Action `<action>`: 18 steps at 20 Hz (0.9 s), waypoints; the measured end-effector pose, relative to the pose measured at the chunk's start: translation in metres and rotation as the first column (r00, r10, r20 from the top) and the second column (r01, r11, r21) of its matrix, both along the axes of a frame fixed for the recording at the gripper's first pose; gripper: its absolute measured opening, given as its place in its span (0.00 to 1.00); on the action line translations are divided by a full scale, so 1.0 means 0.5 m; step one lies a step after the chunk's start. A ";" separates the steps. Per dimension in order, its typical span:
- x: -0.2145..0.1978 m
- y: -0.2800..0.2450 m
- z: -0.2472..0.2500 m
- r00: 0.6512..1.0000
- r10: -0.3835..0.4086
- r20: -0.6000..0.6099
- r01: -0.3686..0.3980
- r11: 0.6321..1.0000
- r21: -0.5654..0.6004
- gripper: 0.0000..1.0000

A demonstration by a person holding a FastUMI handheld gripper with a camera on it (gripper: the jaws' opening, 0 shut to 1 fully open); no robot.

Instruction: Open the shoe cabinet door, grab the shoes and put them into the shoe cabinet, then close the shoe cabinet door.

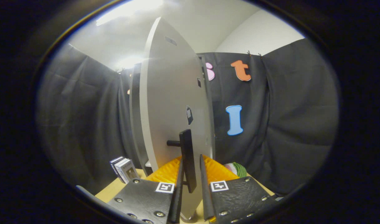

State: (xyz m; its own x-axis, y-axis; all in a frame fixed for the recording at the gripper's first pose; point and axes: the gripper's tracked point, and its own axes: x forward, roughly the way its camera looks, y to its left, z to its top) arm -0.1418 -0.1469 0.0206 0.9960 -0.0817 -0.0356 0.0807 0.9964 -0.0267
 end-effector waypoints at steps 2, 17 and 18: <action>-0.006 -0.010 -0.003 1.000 -0.015 -0.008 0.015 1.000 0.008 0.28; -0.030 -0.109 0.018 0.978 -0.204 0.052 0.202 0.979 0.035 0.22; -0.033 -0.114 0.019 0.975 -0.217 0.059 0.215 0.976 0.039 0.22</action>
State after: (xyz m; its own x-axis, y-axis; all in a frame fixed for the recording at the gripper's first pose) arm -0.1582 -0.2038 0.0301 0.9554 -0.2945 0.0197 0.2942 0.9556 0.0174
